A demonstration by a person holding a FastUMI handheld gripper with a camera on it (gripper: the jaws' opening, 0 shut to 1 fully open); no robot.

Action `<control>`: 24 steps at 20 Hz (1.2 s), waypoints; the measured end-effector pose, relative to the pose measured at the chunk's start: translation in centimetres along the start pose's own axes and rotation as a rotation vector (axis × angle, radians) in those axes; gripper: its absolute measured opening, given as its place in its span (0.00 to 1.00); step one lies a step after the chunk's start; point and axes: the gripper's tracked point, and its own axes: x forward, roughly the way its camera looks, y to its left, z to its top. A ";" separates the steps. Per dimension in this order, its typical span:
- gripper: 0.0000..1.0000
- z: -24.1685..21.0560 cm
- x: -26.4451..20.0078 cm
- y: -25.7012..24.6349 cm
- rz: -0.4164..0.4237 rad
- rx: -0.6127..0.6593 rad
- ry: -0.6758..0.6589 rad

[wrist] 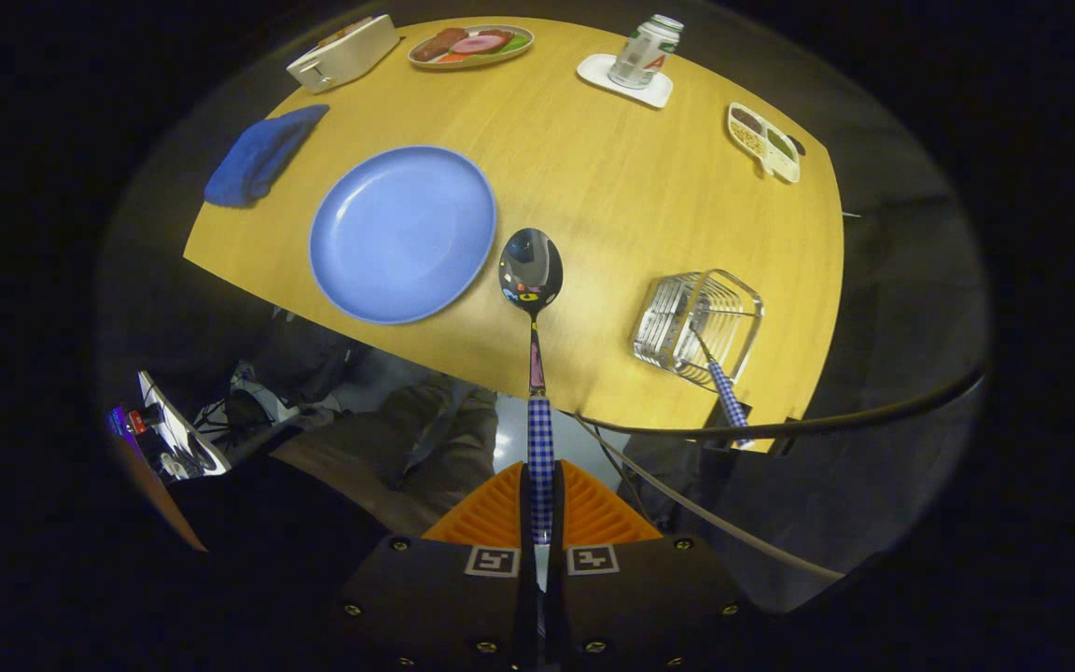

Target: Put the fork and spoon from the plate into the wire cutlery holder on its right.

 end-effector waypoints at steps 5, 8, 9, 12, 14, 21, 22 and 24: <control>0.04 -2.8 -3.0 -5.8 -0.081 -0.011 0.113; 0.04 -3.6 -4.4 -9.3 -0.134 -0.033 0.166; 0.04 -3.7 -4.8 -10.3 -0.152 -0.042 0.179; 0.04 -3.6 -5.2 -11.5 -0.155 -0.055 0.225; 0.04 -3.5 -5.1 -12.0 -0.138 -0.058 0.249; 0.04 -1.7 -3.1 -14.8 -0.131 -0.151 0.400; 0.04 -1.2 -2.7 -15.1 -0.131 -0.168 0.423; 0.04 -0.3 -1.7 -15.3 -0.125 -0.191 0.475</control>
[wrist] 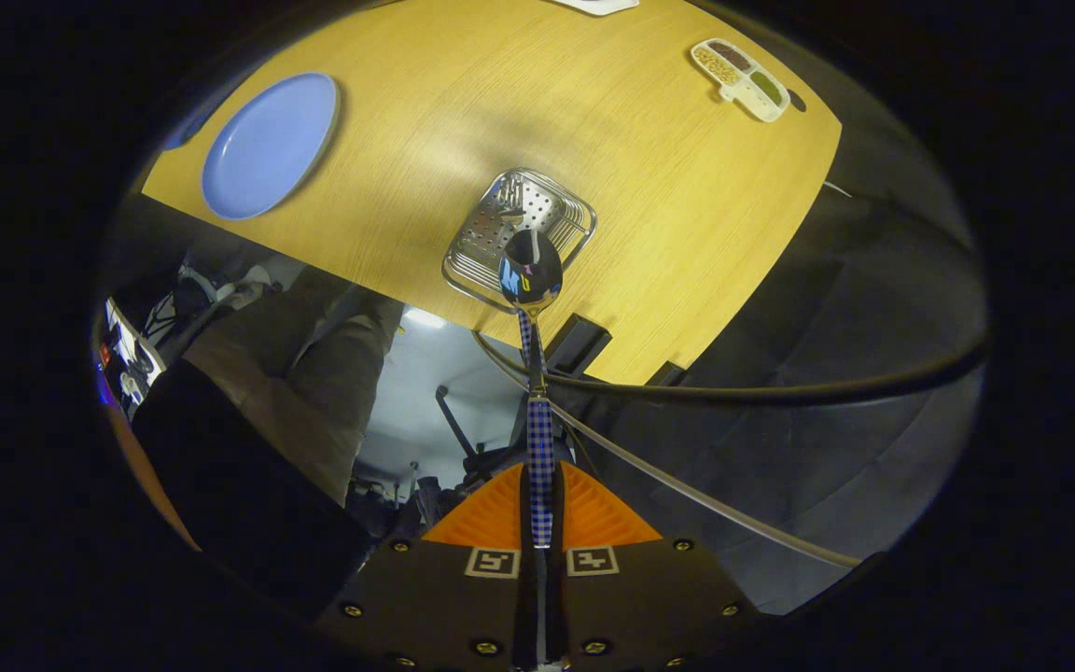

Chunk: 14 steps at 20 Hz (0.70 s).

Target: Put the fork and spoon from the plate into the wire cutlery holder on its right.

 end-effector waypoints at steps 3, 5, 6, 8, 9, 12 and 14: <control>0.04 1.1 0.5 -0.1 0.008 -0.026 0.055; 0.04 2.0 0.8 -0.1 0.017 -0.034 0.081; 0.04 2.4 0.9 -0.1 0.021 -0.037 0.091; 0.04 3.1 1.1 0.0 0.033 -0.033 0.110; 0.04 3.3 1.1 0.1 0.036 -0.033 0.116; 0.04 4.1 1.5 0.2 0.048 -0.021 0.127; 0.08 4.6 1.8 0.3 0.057 -0.011 0.131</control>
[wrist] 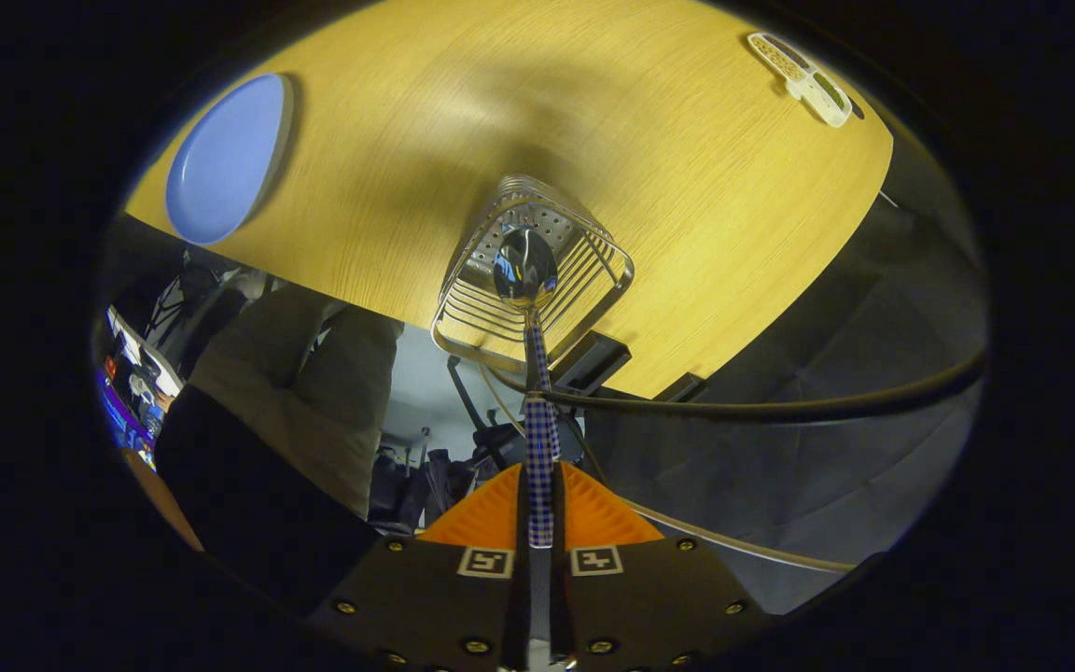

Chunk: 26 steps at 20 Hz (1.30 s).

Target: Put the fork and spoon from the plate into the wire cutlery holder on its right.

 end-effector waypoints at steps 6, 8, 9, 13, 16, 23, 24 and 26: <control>0.22 -0.3 0.0 0.1 0.013 0.012 -0.012; 0.25 -0.7 -0.5 -0.1 0.008 0.028 -0.026; 0.29 -1.0 -0.7 0.0 0.011 0.030 -0.035; 0.44 -3.5 -1.5 0.4 0.036 0.068 -0.088; 0.44 -6.0 -1.9 0.8 0.054 0.108 -0.130; 0.45 -12.1 -3.0 3.8 0.123 0.218 -0.344; 0.72 -12.5 -3.3 4.3 0.138 0.243 -0.400; 0.96 -14.2 -3.3 6.2 0.184 0.306 -0.489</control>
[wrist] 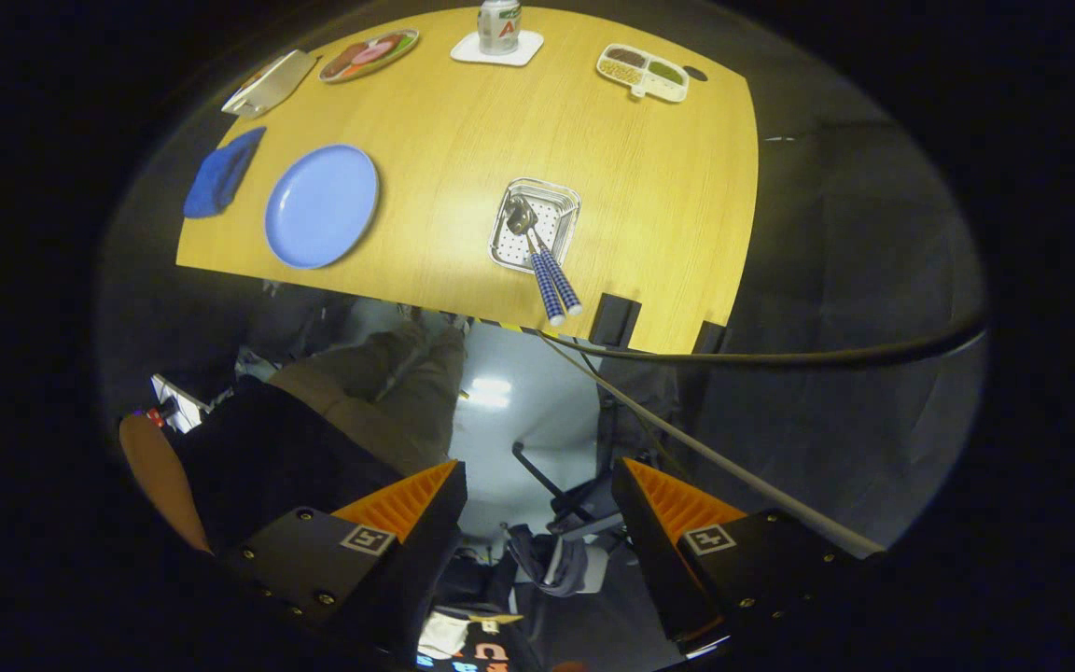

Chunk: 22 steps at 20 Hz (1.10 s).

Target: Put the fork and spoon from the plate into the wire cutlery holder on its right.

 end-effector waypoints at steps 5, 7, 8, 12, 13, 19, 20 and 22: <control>0.97 -0.4 0.7 2.2 0.063 0.131 -0.343; 0.97 2.4 0.0 3.7 0.072 0.167 -0.558; 0.97 3.3 -0.5 4.4 0.075 0.184 -0.662; 0.97 6.3 -3.5 6.8 0.095 0.229 -1.063; 0.97 6.8 -4.4 7.1 0.088 0.243 -1.150; 0.97 8.5 -11.1 8.1 -0.017 0.239 -1.547; 0.97 8.7 -12.1 8.6 -0.015 0.251 -1.597; 0.96 9.4 -14.0 9.4 -0.020 0.282 -1.704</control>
